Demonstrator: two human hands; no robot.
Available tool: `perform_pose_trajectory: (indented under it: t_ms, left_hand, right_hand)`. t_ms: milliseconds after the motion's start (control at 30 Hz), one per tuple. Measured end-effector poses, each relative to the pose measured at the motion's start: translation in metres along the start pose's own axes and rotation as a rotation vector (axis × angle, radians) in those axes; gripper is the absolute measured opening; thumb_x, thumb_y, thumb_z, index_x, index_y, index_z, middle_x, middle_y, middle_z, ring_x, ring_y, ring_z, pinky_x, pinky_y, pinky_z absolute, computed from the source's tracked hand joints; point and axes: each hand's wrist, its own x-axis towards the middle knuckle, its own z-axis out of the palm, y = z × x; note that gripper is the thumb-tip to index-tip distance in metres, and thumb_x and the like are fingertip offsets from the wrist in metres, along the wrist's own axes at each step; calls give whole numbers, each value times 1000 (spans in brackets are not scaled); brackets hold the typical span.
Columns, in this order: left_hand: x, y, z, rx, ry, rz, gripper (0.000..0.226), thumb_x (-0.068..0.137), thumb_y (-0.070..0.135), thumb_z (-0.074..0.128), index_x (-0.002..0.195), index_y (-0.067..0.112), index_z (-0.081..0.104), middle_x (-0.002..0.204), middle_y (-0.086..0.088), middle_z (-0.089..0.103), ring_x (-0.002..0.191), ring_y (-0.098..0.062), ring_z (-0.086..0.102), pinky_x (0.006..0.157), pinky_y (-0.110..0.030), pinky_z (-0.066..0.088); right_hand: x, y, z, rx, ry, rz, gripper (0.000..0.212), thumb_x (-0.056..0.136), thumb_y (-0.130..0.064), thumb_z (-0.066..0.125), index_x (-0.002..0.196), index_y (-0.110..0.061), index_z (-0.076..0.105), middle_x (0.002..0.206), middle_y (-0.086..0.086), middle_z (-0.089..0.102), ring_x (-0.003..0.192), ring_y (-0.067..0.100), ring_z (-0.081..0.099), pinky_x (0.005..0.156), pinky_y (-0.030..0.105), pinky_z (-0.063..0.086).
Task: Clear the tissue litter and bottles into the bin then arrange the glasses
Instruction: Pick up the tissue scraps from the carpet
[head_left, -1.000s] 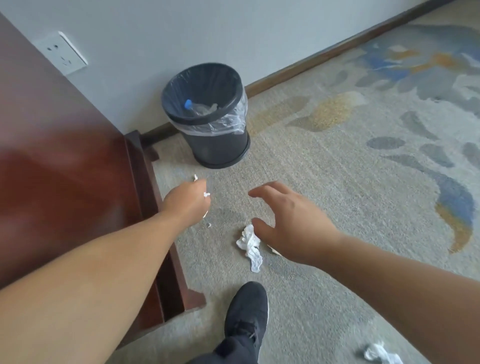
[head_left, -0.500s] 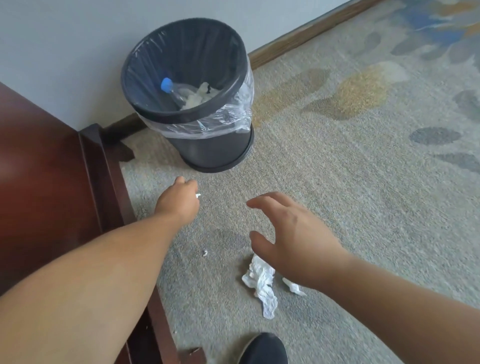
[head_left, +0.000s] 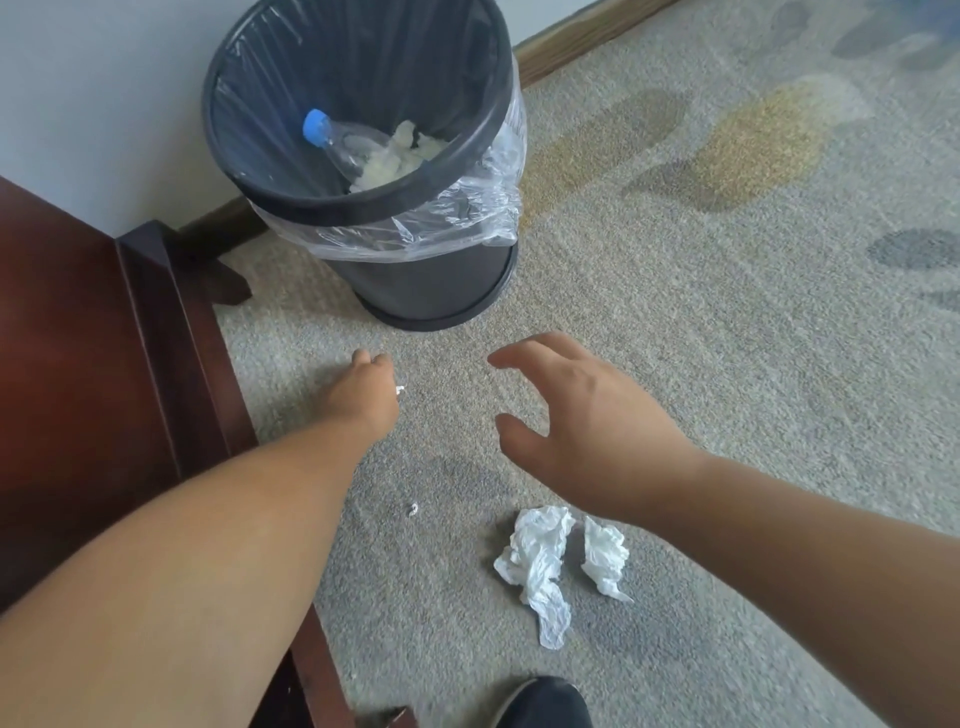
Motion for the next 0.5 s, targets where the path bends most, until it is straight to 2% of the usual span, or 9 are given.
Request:
perform_pose_trajectory:
  t_ms: [100, 167, 233, 367, 433, 500]
  left_hand:
    - [0, 0, -1, 81, -9, 48, 21, 84, -5, 48, 99, 7, 58, 88, -5, 55, 68, -18, 52, 56, -32, 45]
    - [-5, 3, -4, 96, -24, 80, 14, 86, -2, 50, 95, 7, 56, 74, -3, 50, 62, -16, 47, 51, -29, 37]
    - [-16, 10, -8, 58, -7, 103, 12, 86, -1, 48, 94, 7, 52, 74, -4, 50, 61, -16, 46, 49, -29, 33]
    - [-37, 28, -21, -73, 0, 133, 14, 85, 6, 49, 98, 6, 55, 95, -9, 55, 76, -24, 53, 56, -32, 38]
    - [-48, 39, -25, -136, 8, 183, 13, 82, 6, 49, 92, 4, 56, 98, -9, 54, 76, -25, 52, 56, -33, 38]
    - [-61, 53, -26, -182, 9, 254, 12, 80, 6, 49, 90, 3, 56, 98, -10, 53, 79, -29, 53, 63, -37, 42]
  right_hand:
    - [-3, 2, -1, -18, -6, 3, 49, 91, -42, 51, 137, -32, 40, 136, -13, 42, 112, 9, 51, 84, 23, 43]
    - [-5, 3, -2, -25, -3, 4, 49, 91, -42, 51, 137, -32, 39, 137, -14, 41, 112, 9, 51, 83, 23, 43]
    - [-9, 3, -5, -32, 2, 0, 49, 91, -42, 51, 137, -32, 39, 137, -13, 41, 114, 9, 51, 86, 24, 44]
    - [-19, 1, -9, -52, 5, -4, 49, 91, -42, 51, 138, -32, 38, 137, -13, 41, 115, 10, 50, 89, 26, 45]
    - [-26, 1, -9, -59, 13, -9, 50, 91, -42, 51, 138, -32, 39, 138, -14, 41, 114, 9, 51, 87, 25, 45]
    - [-33, 2, -9, -59, 27, -12, 49, 91, -42, 51, 137, -31, 40, 138, -13, 42, 112, 9, 52, 86, 25, 45]
